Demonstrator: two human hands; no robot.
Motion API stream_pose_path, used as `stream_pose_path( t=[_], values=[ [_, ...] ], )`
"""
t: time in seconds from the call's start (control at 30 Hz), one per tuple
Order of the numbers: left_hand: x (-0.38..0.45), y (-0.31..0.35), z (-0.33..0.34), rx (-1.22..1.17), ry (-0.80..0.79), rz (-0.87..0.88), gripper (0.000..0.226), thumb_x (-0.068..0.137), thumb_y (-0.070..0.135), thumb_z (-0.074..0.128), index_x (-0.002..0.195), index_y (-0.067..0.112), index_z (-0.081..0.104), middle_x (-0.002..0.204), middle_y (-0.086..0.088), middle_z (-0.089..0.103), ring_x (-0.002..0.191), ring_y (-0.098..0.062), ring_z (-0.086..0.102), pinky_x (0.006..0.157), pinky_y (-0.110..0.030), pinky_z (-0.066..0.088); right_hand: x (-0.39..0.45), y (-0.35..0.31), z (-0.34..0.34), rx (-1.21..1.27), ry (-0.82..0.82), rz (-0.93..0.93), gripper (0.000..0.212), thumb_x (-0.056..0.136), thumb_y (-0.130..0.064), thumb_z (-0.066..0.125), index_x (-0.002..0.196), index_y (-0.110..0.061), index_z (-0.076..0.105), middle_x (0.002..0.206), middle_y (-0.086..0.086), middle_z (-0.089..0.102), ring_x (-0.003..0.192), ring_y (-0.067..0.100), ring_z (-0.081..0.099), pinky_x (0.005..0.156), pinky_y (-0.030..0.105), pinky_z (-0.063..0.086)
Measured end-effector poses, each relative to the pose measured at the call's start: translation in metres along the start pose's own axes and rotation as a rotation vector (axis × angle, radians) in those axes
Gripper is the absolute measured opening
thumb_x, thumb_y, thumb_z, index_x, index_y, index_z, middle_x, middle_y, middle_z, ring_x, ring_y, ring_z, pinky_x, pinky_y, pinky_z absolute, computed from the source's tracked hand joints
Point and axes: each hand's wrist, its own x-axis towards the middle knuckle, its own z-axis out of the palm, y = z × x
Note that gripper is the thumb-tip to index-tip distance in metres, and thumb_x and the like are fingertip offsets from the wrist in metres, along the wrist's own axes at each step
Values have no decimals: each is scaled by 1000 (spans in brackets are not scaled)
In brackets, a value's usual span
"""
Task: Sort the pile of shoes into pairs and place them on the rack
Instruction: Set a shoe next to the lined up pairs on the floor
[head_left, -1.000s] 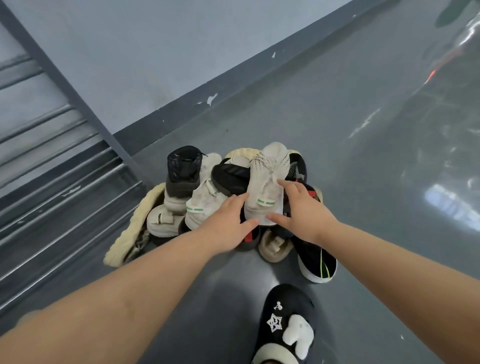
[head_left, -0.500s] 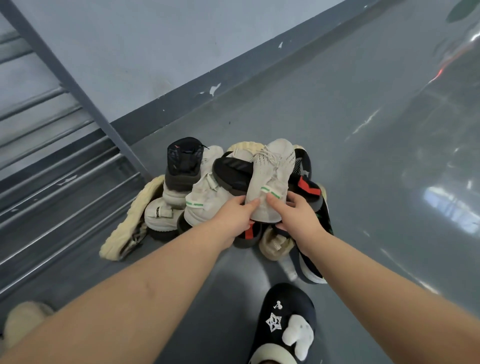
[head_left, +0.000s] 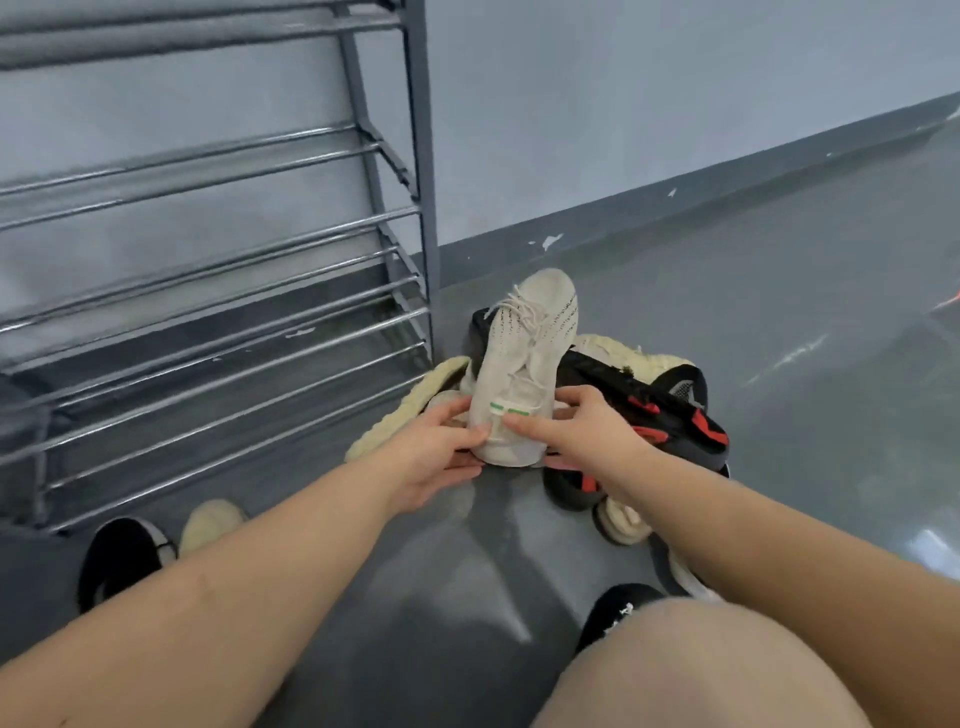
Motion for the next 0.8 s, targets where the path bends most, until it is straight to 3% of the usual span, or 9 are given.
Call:
stream_pose_path(
  t=[0.03, 0.13, 0.2, 0.4, 0.47, 0.53, 0.6, 0.7, 0.8],
  values=[
    [-14, 0, -17, -32, 20, 4, 47, 92, 7, 55, 135, 24, 46, 111, -4, 61, 87, -18, 59, 82, -29, 50, -3, -16, 13, -1, -74, 32, 92, 54, -50, 85, 130, -14, 48, 116, 3, 64, 101, 16, 65, 80, 35, 58],
    [-56, -4, -62, -131, 63, 9, 47, 92, 7, 55, 135, 22, 44, 105, -2, 64, 87, -19, 61, 85, -32, 50, -20, -63, 49, -77, -286, 91, 47, 79, -33, 75, 118, -12, 59, 110, 4, 68, 97, 19, 66, 77, 30, 56],
    [-82, -10, -91, -169, 89, 20, 45, 93, 7, 54, 134, 22, 44, 97, 0, 64, 84, -18, 61, 82, -31, 49, -32, -86, 76, -190, -412, 123, 34, 85, -28, 68, 116, -14, 60, 104, 2, 68, 93, 18, 64, 75, 28, 53],
    [-136, -40, -163, -250, 206, 36, 48, 91, 6, 56, 135, 23, 45, 97, 2, 64, 87, -18, 62, 82, -29, 49, -60, -116, 171, -449, -558, 167, 26, 89, -23, 64, 112, -14, 58, 93, 2, 60, 80, 19, 57, 70, 29, 49],
    [-146, -58, -179, -303, 259, 0, 50, 91, 6, 56, 136, 23, 44, 107, -2, 62, 97, -24, 61, 85, -31, 50, -65, -111, 198, -480, -572, 185, 30, 88, -25, 65, 114, -13, 57, 104, 5, 62, 86, 22, 58, 68, 29, 49],
    [-151, -77, -187, -378, 290, -34, 50, 93, 7, 54, 138, 23, 42, 119, -5, 58, 100, -28, 58, 84, -31, 50, -64, -100, 220, -538, -546, 167, 30, 87, -29, 66, 113, -16, 58, 116, 6, 61, 95, 23, 58, 76, 33, 50],
    [-148, -96, -192, -449, 298, -56, 48, 93, 6, 51, 136, 24, 44, 127, -8, 56, 103, -29, 58, 89, -35, 49, -62, -85, 236, -570, -527, 145, 32, 86, -33, 67, 112, -16, 56, 115, 4, 58, 100, 25, 59, 82, 38, 49],
    [-138, -116, -192, -472, 316, -118, 36, 93, 4, 50, 121, 25, 50, 113, -3, 60, 91, -24, 61, 92, -35, 48, -57, -54, 246, -531, -512, 182, 48, 85, -36, 67, 126, -15, 51, 120, 7, 55, 103, 30, 58, 78, 41, 51],
    [-122, -132, -182, -477, 308, -207, 23, 94, 4, 49, 107, 21, 56, 115, -3, 62, 89, -19, 60, 84, -31, 50, -54, -13, 242, -278, -481, 294, 38, 88, -32, 65, 122, -18, 55, 106, 4, 63, 96, 28, 62, 87, 44, 54]
  ],
)
